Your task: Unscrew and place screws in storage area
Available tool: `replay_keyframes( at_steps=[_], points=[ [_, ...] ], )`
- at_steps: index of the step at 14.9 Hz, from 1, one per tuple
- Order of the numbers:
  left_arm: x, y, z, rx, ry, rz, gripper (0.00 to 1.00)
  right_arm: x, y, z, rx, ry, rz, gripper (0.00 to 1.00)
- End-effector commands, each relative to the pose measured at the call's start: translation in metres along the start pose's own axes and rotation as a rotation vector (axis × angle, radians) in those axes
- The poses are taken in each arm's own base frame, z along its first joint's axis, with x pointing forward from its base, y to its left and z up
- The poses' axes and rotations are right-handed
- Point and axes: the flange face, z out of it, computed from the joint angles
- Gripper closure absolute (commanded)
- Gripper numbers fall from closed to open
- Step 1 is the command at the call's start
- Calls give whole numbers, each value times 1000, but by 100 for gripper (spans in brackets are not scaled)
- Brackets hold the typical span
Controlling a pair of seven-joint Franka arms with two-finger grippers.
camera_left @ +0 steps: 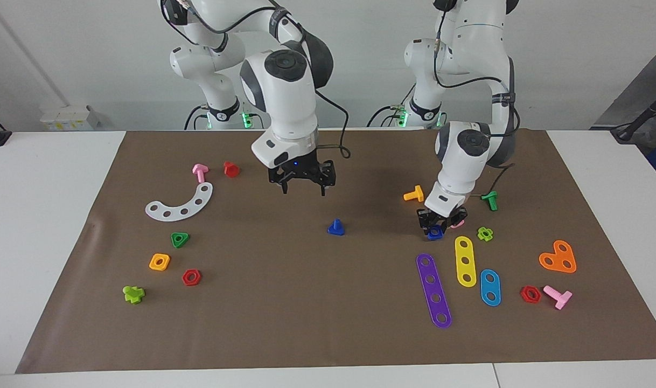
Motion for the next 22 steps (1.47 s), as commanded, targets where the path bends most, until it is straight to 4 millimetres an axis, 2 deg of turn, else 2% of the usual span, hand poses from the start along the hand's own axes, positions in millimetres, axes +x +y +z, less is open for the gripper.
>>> replay_keyframes(
  at_steps=[1, 2, 5, 6, 7, 10, 13, 15, 18, 20, 22],
  points=[
    [-5, -3, 2, 8, 16, 69, 6, 7, -17, 20, 24, 14, 1, 0],
    [-3, -3, 0, 8, 16, 81, 0, 3, -27, 26, 35, 23, -13, 0],
    [1, 0, -13, 5, 33, 74, 0, -6, -49, 56, 27, 18, -28, 0],
    [4, -1, -28, 2, 54, 72, 0, -10, -58, 65, 27, 26, -34, 0],
    [6, -3, -42, 3, 60, 70, 0, -11, -58, 76, 10, 29, -41, 0],
    [11, -13, -97, 0, 109, 62, 0, -13, -69, 116, 2, 43, -59, 0],
    [34, -28, -154, 14, 83, 41, 0, -32, -71, 147, -30, 31, -83, 0],
    [44, -52, -188, 28, 54, 73, 0, -46, -69, 175, -40, 44, -86, 0],
    [44, -94, -239, 42, 32, 101, 0, -50, -66, 181, -53, 43, -83, 1],
    [44, -115, -285, 42, 7, 120, 0, -49, -66, 181, -53, 45, -84, 5],
    [40, -130, -318, 40, -16, 135, 0, -50, -65, 180, -70, 47, -95, 9]
  ],
)
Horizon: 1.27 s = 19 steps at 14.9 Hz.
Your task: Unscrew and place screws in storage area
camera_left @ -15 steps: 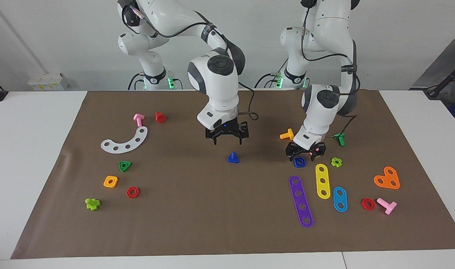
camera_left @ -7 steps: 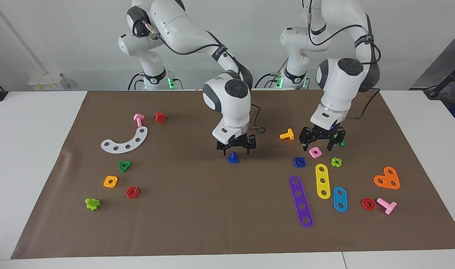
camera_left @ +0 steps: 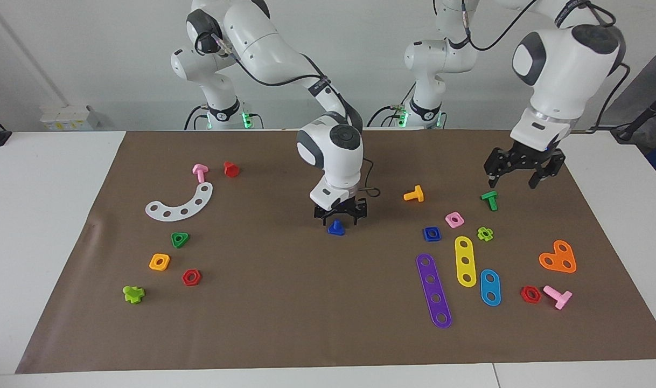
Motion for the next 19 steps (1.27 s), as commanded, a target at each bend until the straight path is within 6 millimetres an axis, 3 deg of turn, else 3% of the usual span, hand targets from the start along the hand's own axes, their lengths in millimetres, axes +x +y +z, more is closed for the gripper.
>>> replay_keyframes(
  at_steps=[1, 3, 4, 7, 10, 17, 19],
  points=[
    [-6, -16, -38, -8, -34, 18, 0, -3, 5, -5, -22, 22, -1, 12],
    [-15, -22, -47, -45, -50, -4, 0, -3, 6, -5, -26, 25, -5, 19],
    [-26, -20, -61, -47, -38, -1, 0, -3, 6, -5, -28, 25, -7, 24],
    [-46, -17, -47, -52, -60, -16, 0, -3, 7, -4, -33, 25, -8, 42],
    [-45, -18, -46, -51, -51, -16, 0, -3, 8, -4, -35, 22, -10, 58],
    [-44, -17, -48, -54, -60, -16, 0, -3, 8, -4, -36, 23, -9, 61],
    [-33, -17, -56, -55, -41, -14, 0, -3, 8, -4, -35, 22, -8, 75]
  ],
)
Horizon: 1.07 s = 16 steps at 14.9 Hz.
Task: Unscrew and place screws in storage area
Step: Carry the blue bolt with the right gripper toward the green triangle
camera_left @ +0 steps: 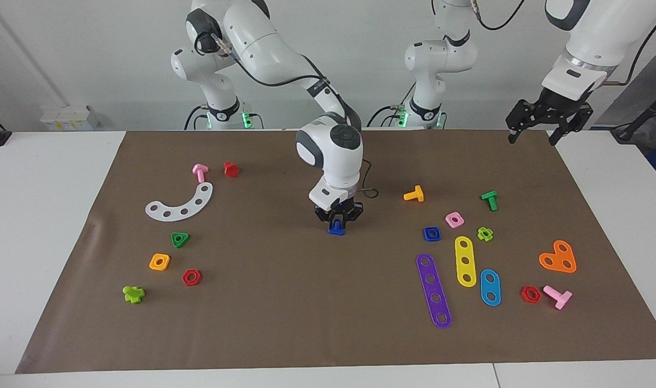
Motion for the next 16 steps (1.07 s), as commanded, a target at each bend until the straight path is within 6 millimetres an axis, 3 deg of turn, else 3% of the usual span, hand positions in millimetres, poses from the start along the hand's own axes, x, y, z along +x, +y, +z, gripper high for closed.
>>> replay_keyframes(
  at_steps=[1, 9, 12, 16],
  points=[
    [6, 0, -13, -16, 27, 1, 0, -3, 5, -5, -16, 12, 7, 100],
    [-3, -2, -8, -14, -24, 9, 0, -4, 5, -11, -23, 5, 27, 100],
    [-5, -2, -8, -16, -32, 6, 0, 7, 23, -59, -13, 26, 60, 100],
    [-6, -3, -4, -17, -39, 3, 0, 34, 86, -118, -10, 45, 148, 100]
  ],
)
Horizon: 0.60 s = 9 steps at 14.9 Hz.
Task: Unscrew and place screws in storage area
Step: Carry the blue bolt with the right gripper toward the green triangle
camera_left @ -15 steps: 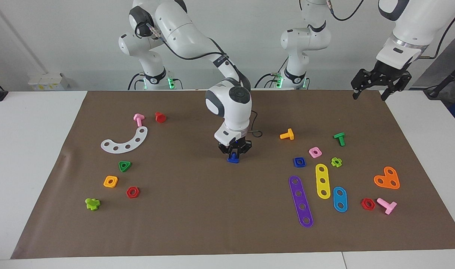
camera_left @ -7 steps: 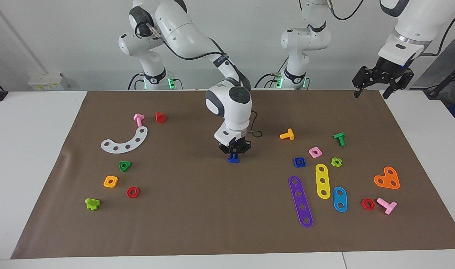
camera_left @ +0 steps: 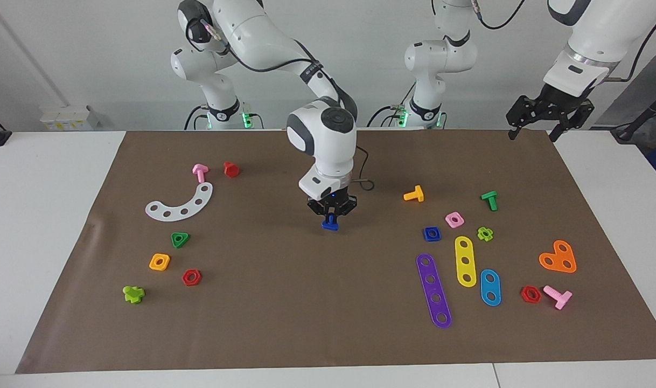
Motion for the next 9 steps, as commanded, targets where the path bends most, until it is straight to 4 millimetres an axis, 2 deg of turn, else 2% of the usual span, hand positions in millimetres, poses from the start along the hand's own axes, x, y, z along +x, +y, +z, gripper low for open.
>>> replay_keyframes(
  at_steps=[1, 3, 5, 7, 9],
  points=[
    [-4, -4, 0, -11, -15, 3, 0, 20, 52, -39, -12, 15, 80, 100],
    [-3, -1, 1, -10, -12, 4, 0, 35, 94, -55, -31, -1, 78, 100],
    [-4, -3, 1, -10, -10, 0, 0, 55, 140, -56, -42, -16, 90, 100],
    [-4, -5, 1, -10, -13, -3, 0, 68, 178, -44, -42, -32, 75, 100],
    [-5, -5, 1, -10, -13, -3, 0, 66, 213, -27, -33, -46, 38, 100]
  ],
)
